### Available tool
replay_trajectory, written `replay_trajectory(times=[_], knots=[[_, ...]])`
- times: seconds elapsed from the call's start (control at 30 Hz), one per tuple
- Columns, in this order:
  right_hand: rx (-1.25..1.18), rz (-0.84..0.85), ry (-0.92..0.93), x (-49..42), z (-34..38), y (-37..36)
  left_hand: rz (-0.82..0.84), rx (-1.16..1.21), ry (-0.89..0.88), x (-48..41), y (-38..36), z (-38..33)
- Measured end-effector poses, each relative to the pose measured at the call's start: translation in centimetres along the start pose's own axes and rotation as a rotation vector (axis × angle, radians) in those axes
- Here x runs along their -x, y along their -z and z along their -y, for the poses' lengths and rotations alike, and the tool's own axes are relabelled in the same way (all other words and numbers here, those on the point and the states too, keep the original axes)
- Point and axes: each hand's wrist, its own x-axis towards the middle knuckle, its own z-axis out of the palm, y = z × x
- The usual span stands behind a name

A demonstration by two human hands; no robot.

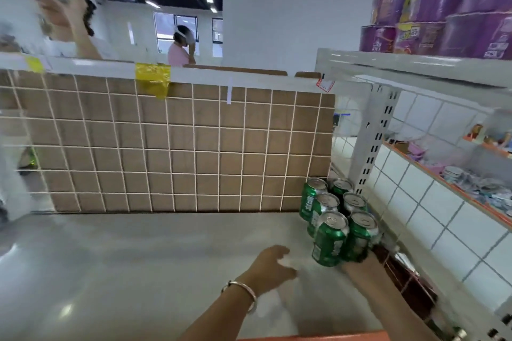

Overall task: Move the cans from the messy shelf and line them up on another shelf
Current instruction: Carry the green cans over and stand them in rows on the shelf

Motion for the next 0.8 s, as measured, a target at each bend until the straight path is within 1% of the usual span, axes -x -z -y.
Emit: replay_trajectory(times=[0.07, 0.17, 0.23, 0.33, 0.43, 0.5, 0.53, 0.63, 0.7, 0.8], knots=[[0.012, 0.02, -0.064, 1.3, 0.6, -1.4, -0.046, 0.038, 0.014, 1.5, 2.0, 1.4], [0.049, 0.038, -0.047, 3.6, 1.8, -5.1, -0.117, 0.076, 0.048, 4.8, 5.3, 3.8], [0.06, 0.085, 0.021, 5.5, 3.0, -8.7, -0.176, 0.099, 0.069, 7.5, 8.2, 5.7], [0.092, 0.204, 0.119, 9.1, 5.2, -14.9, -0.269, 0.135, 0.088, 12.8, 12.8, 9.3], [0.133, 0.31, 0.202, 14.2, 7.2, -21.4, -0.37, 0.135, 0.166, 19.3, 17.9, 13.4], [0.154, 0.413, 0.268, 17.9, 8.6, -25.7, -0.446, 0.159, 0.23, 23.9, 21.1, 16.3], [0.187, 0.455, 0.299, 19.8, 9.3, -28.0, -0.49, 0.152, 0.235, 26.2, 22.7, 17.6], [0.265, 0.568, 0.366, 25.8, 12.0, -34.2, -0.506, 0.124, 0.336, 33.3, 27.2, 21.1], [0.307, 0.645, 0.448, 30.2, 14.8, -37.5, -0.544, 0.144, 0.377, 37.4, 30.0, 22.7], [0.437, 0.817, 0.623, 35.9, 18.9, -41.2, -0.637, 0.134, 0.439, 42.5, 34.0, 24.6]])
